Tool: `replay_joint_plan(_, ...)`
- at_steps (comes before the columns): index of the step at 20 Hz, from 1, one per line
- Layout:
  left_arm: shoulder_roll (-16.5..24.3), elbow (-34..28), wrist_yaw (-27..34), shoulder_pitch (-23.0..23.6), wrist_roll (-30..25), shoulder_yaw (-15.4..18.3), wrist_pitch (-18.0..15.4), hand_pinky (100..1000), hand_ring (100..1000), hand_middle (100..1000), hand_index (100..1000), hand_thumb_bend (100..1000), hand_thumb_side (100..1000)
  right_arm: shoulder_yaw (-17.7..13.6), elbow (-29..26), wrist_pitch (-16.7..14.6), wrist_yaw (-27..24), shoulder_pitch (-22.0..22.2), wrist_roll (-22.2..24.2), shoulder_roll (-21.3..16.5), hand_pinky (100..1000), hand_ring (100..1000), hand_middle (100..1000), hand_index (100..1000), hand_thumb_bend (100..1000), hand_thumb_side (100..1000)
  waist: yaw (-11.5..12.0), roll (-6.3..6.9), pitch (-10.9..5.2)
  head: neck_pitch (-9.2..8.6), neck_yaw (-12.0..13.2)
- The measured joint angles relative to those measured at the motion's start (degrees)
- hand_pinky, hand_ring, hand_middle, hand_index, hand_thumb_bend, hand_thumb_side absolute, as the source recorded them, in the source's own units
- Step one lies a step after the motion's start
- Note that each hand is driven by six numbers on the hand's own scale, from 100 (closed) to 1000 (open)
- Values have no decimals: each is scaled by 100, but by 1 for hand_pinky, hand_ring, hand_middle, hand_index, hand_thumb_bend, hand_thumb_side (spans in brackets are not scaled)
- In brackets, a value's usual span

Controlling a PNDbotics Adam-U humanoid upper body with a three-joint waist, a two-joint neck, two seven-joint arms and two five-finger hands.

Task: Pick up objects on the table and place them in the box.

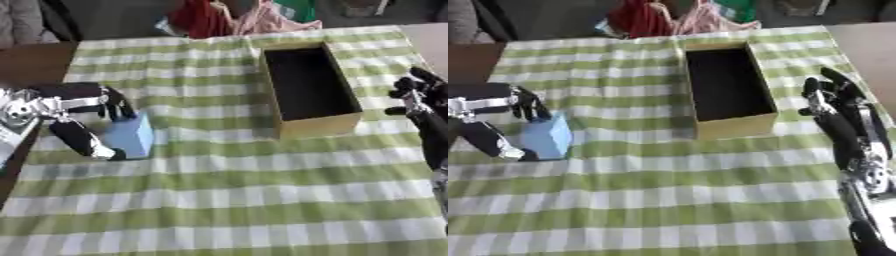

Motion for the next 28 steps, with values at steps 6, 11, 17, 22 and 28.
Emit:
replay_joint_plan(6,43,-156,31,4,8,45,64,765,796,831,869,580,399,-1,1,0,0,1,2,0,577,738,679,882,254,435,-1,4,0,0,-1)
replay_joint_plan(11,40,-140,-50,4,15,45,97,771,802,837,873,585,400,-1,4,7,0,1,12,0,577,738,678,882,253,435,-7,3,2,0,-1)
replay_joint_plan(17,-53,93,-234,-8,41,33,103,768,796,831,872,615,356,-1,26,0,1,2,30,0,578,738,678,882,250,435,-13,-5,3,0,-2)
replay_joint_plan(22,-217,370,-419,-15,73,-37,62,764,791,825,871,583,393,-1,34,-2,1,3,46,1,578,738,677,882,249,436,-17,-9,4,0,-2)
replay_joint_plan(28,-379,637,-568,-26,161,-81,-4,752,780,810,867,577,392,0,35,-1,1,4,50,3,577,736,672,882,247,436,-19,-21,16,0,-2)
